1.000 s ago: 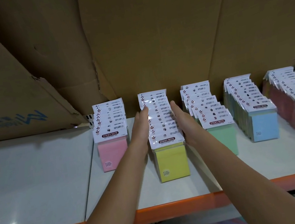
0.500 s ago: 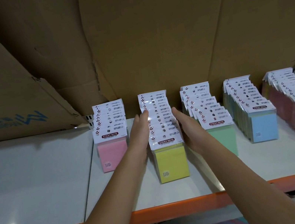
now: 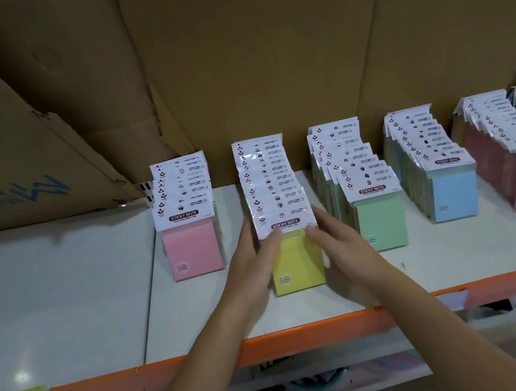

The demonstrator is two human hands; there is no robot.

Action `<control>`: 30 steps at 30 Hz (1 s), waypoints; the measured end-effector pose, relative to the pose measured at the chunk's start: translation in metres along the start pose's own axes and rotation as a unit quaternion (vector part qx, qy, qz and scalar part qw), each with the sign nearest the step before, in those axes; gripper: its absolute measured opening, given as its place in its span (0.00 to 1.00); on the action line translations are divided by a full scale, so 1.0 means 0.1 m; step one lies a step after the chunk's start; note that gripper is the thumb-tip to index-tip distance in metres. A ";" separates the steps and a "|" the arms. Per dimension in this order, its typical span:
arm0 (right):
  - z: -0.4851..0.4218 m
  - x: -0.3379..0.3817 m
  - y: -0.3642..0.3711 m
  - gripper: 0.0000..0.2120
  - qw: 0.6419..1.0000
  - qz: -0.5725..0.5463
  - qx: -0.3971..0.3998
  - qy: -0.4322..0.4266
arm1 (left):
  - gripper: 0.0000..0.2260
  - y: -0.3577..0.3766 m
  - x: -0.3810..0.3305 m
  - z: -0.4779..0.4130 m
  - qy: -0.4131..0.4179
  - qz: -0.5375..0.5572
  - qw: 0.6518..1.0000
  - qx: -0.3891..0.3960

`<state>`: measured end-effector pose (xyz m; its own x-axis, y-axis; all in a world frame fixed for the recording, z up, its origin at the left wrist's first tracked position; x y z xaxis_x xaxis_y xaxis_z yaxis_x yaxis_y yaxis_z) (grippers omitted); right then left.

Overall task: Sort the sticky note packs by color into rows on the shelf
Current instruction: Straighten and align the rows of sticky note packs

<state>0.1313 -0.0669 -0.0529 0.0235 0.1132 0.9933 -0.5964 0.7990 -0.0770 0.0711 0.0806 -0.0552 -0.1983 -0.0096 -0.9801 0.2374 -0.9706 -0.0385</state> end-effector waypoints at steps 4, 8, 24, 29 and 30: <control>0.22 -0.07 -0.07 0.33 0.980 0.195 0.032 -0.031 | 0.35 -0.06 0.06 0.26 0.053 -0.251 0.963 0.078; 0.23 -0.07 0.00 0.32 0.939 0.340 -0.006 -0.045 | 0.36 -0.04 0.06 0.25 0.087 -0.317 0.943 0.057; 0.34 -0.03 0.11 0.29 0.914 0.393 -0.086 -0.056 | 0.24 -0.10 0.15 0.25 0.170 -0.380 0.909 0.025; 0.43 -0.03 0.16 0.26 0.900 0.406 -0.150 -0.045 | 0.24 -0.12 0.19 0.25 0.141 -0.401 0.905 0.025; 0.43 -0.03 0.16 0.26 0.899 0.407 -0.156 -0.042 | 0.24 -0.13 0.18 0.25 0.138 -0.407 0.903 0.021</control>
<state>0.0870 -0.0794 -0.0531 -0.3876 0.7013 0.5983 -0.1338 0.5993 -0.7892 0.0402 0.0869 -0.0674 -0.0449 0.7649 -0.6425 0.0828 -0.6381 -0.7655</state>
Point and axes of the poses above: each hand's wrist, its own z-axis away from the middle knuckle, its own y-axis out of the palm, x = y × z, the point moved 5 cm from there along -z, towards the middle knuckle, and after that the axes turned 2 degrees about x, right-handed, at the moved point
